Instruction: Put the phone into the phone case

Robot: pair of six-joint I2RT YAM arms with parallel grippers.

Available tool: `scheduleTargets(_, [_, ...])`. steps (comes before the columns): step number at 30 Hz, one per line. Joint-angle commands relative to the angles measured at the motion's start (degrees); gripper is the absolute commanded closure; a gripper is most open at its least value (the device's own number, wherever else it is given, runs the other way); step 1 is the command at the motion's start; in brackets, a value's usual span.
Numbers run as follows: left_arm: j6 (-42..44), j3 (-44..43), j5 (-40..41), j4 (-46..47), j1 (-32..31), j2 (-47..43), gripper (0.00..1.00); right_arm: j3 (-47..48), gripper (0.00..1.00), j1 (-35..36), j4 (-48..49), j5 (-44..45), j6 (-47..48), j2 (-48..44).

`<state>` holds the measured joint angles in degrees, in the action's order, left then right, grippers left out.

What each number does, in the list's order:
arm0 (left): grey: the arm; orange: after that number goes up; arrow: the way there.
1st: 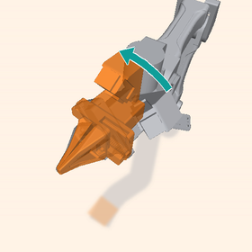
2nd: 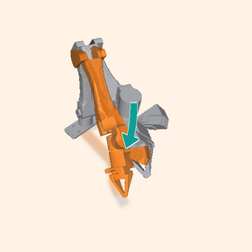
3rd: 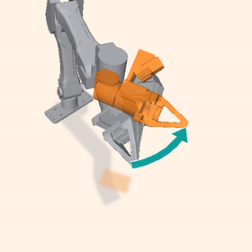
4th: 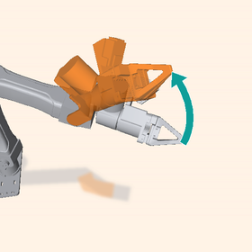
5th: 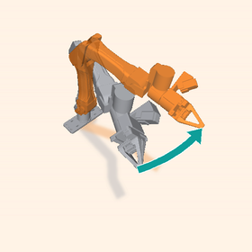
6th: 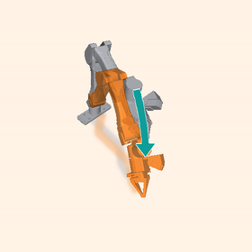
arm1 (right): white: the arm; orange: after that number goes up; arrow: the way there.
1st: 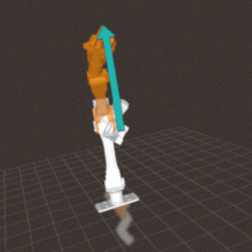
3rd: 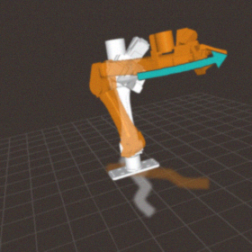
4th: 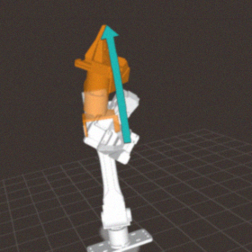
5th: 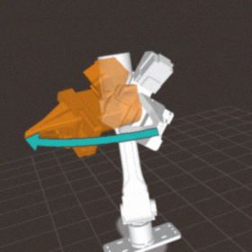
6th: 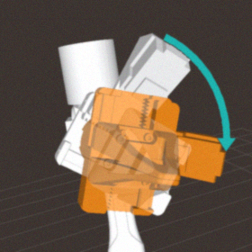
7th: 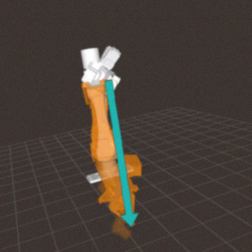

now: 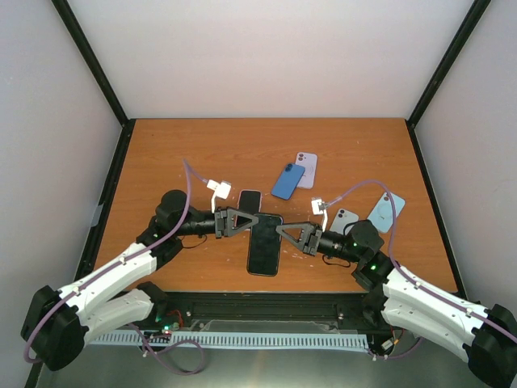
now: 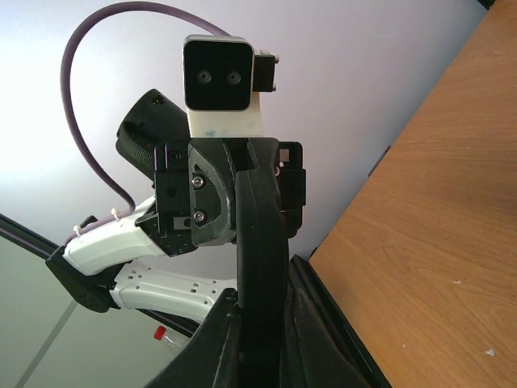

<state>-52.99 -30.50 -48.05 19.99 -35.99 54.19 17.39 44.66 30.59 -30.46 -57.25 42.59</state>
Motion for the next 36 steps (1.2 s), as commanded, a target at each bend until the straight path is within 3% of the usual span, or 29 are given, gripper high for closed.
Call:
scheduleTargets(1, [3.59,-3.25,0.99,0.27,-0.04,-0.55,1.0,-0.07,0.92,0.34,0.18,-1.23,-0.37,-0.47])
scheduleTargets(5, [5.26,-4.25,-0.22,-1.61,0.02,-0.69,1.0,1.59,0.71,0.33,-3.07,0.8,-0.05,-1.32])
scheduleTargets(9, [5.39,-4.31,-1.59,-1.92,0.0,-1.02,1.0,3.57,0.68,0.34,-6.76,3.57,1.2,-2.47])
scheduleTargets(11, [5.44,-4.16,-1.63,-2.33,-0.03,-1.2,1.0,3.94,0.74,0.34,-6.79,4.0,1.44,-2.47])
scheduleTargets(15, [5.76,-4.2,-0.86,-4.2,0.0,-1.12,1.0,4.24,0.97,0.34,-6.53,4.2,1.96,-2.15])
scheduleTargets(21, [6.29,-5.11,3.65,-9.2,-0.04,-1.05,0.99,3.53,0.97,0.33,-6.95,4.61,1.77,-2.63])
scheduleTargets(24, [6.47,-5.94,6.61,-12.49,-0.01,-0.82,0.73,3.36,0.97,0.34,-8.15,6.55,1.1,-3.02])
scheduleTargets(28, [5.35,-5.04,4.51,-11.51,0.02,-0.05,0.5,2.57,0.97,0.34,-7.71,10.84,-1.95,-3.58])
scheduleTargets(31, [4.1,-2.68,3.41,-9.2,-0.03,-0.09,0.41,2.03,0.97,0.34,-5.99,13.75,-4.2,-3.88])
scheduleTargets(36, [3.82,0.09,2.03,-6.69,-0.04,1.53,0.35,2.77,0.97,0.34,-4.99,16.48,-5.62,-2.5])
